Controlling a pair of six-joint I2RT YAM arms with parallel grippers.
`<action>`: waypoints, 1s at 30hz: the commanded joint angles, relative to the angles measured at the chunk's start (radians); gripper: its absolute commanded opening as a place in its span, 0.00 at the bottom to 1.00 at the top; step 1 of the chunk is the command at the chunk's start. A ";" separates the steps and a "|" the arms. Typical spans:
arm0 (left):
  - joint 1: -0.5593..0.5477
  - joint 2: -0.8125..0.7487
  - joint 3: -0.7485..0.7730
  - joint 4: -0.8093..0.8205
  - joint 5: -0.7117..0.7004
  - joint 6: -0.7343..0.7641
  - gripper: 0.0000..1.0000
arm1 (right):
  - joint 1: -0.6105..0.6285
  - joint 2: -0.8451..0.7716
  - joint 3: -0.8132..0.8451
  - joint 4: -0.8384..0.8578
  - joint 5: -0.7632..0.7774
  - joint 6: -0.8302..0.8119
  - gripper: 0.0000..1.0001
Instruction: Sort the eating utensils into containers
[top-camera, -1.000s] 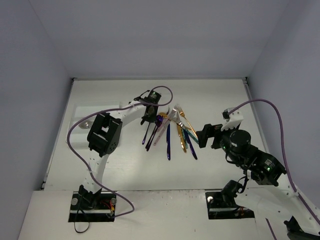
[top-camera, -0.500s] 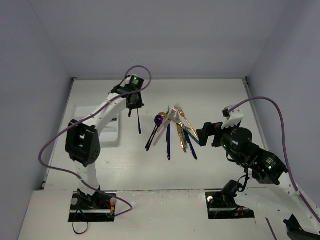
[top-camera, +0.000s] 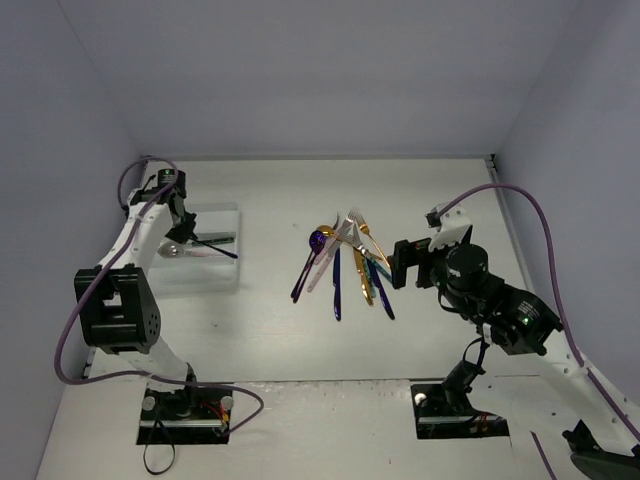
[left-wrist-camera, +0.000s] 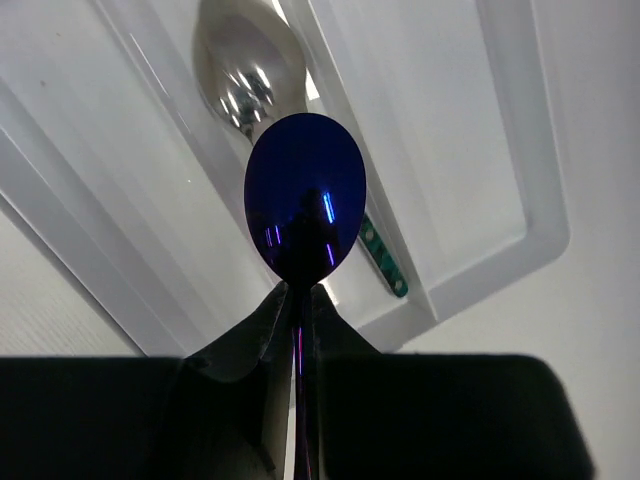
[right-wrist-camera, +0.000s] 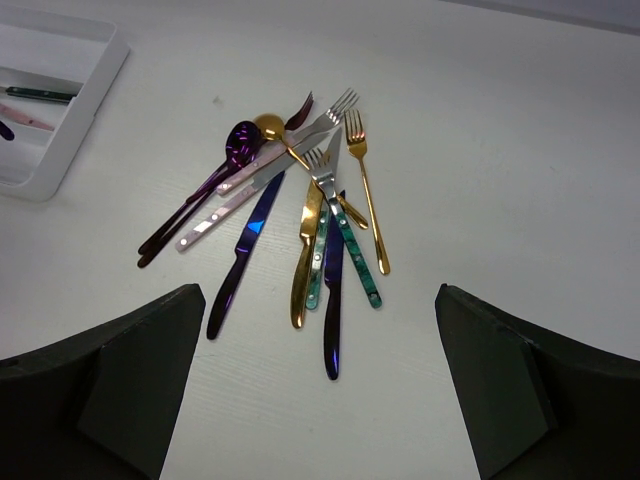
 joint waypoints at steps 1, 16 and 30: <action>0.084 -0.033 0.039 0.013 -0.032 -0.158 0.00 | -0.005 0.027 0.051 0.051 0.017 -0.024 0.99; 0.180 0.150 0.101 0.015 -0.008 -0.314 0.00 | -0.005 0.029 0.052 0.050 0.063 -0.046 1.00; 0.183 0.145 0.098 0.016 0.011 -0.278 0.45 | -0.006 0.032 0.055 0.051 0.071 -0.041 1.00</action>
